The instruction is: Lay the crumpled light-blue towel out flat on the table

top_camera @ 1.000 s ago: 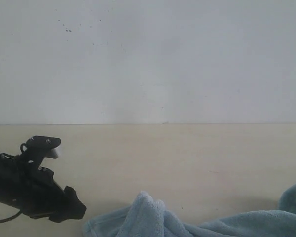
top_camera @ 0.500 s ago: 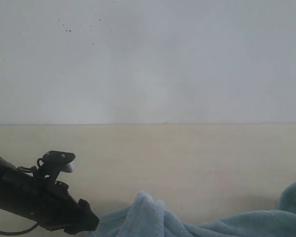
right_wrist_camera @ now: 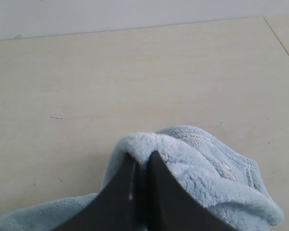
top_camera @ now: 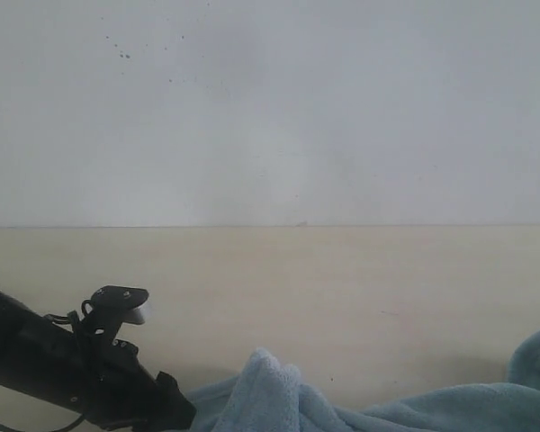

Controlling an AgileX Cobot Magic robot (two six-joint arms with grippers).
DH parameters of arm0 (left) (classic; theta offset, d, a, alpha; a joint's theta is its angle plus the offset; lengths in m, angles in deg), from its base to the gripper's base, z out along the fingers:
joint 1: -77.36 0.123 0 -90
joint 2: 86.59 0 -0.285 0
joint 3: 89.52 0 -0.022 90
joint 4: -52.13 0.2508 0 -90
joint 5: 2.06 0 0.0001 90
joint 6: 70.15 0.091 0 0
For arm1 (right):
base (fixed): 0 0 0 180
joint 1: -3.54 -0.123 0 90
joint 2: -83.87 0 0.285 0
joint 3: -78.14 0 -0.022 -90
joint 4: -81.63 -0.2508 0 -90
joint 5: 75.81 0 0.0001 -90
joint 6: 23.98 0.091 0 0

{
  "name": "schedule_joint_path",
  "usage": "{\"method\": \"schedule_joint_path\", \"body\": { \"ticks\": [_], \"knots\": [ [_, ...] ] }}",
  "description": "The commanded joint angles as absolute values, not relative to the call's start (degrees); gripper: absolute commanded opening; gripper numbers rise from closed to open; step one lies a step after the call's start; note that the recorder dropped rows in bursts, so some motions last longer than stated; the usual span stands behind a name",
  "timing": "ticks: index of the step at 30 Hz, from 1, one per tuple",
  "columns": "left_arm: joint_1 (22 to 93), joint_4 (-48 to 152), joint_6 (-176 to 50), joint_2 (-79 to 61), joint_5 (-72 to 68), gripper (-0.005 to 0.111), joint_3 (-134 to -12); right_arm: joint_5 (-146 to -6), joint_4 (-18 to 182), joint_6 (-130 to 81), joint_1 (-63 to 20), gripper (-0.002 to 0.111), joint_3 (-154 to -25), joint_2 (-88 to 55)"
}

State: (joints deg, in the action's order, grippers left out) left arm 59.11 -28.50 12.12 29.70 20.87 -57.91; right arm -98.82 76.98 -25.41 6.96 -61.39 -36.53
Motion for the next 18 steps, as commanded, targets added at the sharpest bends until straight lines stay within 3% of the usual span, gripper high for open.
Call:
{"method": "schedule_joint_path", "body": {
  "ticks": [1, 10, 13, 14, 16, 18],
  "knots": [
    [56.8, -29.5, 13.5, 32.0, 18.3, 0.061, -57.6, -98.1, 77.2, -25.9, 6.9, 0.001, -61.2, -36.8],
    [56.6, -29.5, 13.5, 35.3, 16.9, 0.058, -57.6, -97.8, 77.2, -25.9, 6.9, 0.001, -61.2, -36.8],
    [56.6, -27.7, 13.4, 35.6, 16.9, 0.043, -57.6, -97.7, 77.2, -25.9, 6.9, 0.001, -61.2, -36.8],
    [56.6, -25.8, 11.3, 35.6, 16.9, 0.026, -57.6, -97.6, 77.2, -25.9, 6.9, 0.001, -61.2, -36.8],
    [56.7, -22.0, 8.5, 35.6, 16.9, 0.004, -57.6, -97.6, 77.2, -25.9, 6.9, 0.001, -61.2, -36.8],
    [56.7, -20.1, 7.2, 35.2, 16.9, 0.004, -57.6, -97.6, 77.2, -25.9, 6.9, 0.001, -61.2, -36.8]
  ]
}}
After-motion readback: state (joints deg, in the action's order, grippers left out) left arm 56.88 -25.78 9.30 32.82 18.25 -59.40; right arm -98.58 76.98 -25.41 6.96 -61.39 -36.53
